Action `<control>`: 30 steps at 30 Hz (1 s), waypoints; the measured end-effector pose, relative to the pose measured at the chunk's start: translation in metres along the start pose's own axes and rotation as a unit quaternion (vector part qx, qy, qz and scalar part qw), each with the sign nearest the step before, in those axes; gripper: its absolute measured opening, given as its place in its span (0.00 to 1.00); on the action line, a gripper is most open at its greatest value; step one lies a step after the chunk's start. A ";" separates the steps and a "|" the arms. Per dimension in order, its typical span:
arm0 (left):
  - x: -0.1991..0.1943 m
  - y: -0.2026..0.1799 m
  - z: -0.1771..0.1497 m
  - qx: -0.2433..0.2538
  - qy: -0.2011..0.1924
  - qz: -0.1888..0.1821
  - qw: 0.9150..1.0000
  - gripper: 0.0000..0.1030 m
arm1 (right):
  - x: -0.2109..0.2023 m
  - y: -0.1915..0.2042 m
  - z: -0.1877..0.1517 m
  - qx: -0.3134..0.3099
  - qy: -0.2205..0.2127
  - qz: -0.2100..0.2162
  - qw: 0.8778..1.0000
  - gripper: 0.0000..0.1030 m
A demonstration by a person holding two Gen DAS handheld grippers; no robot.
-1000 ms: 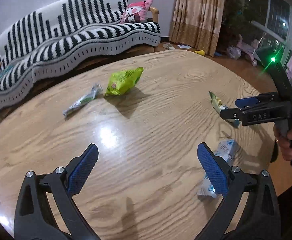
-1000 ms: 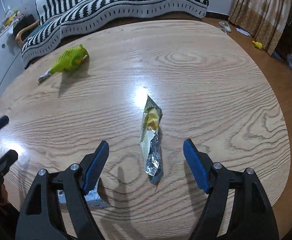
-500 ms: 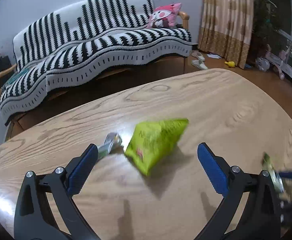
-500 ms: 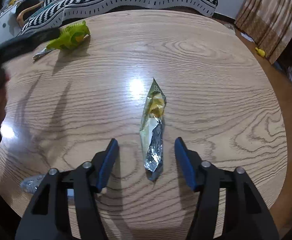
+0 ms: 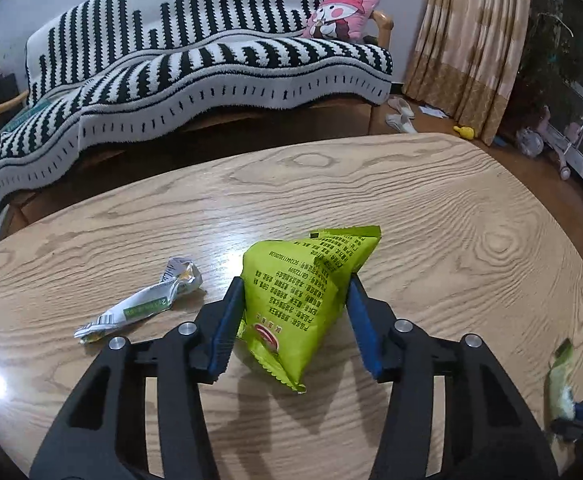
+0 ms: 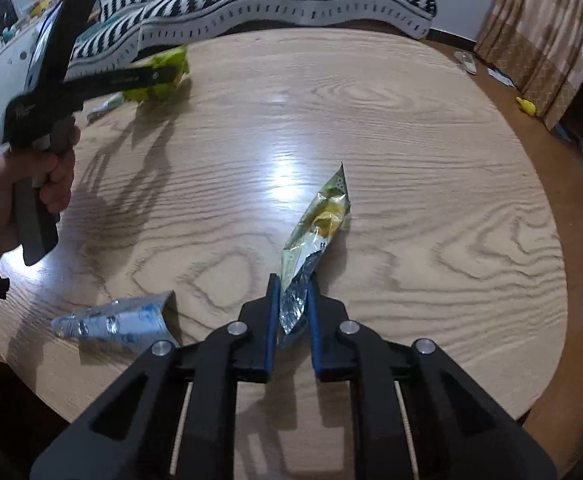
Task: Collect trash
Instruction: 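Grasp the green snack bag with the left tool while the right grasps the foil wrapper, then carry the green snack bag and foil wrapper to the black bin and open both tools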
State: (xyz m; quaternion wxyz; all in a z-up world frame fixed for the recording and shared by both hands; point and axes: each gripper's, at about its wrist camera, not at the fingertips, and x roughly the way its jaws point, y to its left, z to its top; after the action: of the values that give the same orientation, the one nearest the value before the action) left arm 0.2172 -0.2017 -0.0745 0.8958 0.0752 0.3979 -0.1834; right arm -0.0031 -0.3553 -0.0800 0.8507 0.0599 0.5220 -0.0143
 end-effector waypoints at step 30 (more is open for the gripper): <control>-0.150 -0.388 -0.156 0.266 0.011 -0.291 0.919 0.47 | -0.090 -0.315 -0.233 0.319 0.014 -0.086 0.944 0.13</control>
State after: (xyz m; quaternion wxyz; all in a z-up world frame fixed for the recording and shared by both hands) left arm -0.1329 -0.4750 -0.0633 0.7452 0.1932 0.3487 -0.5345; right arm -0.2783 -0.6439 -0.1315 0.7749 0.2838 0.5053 -0.2522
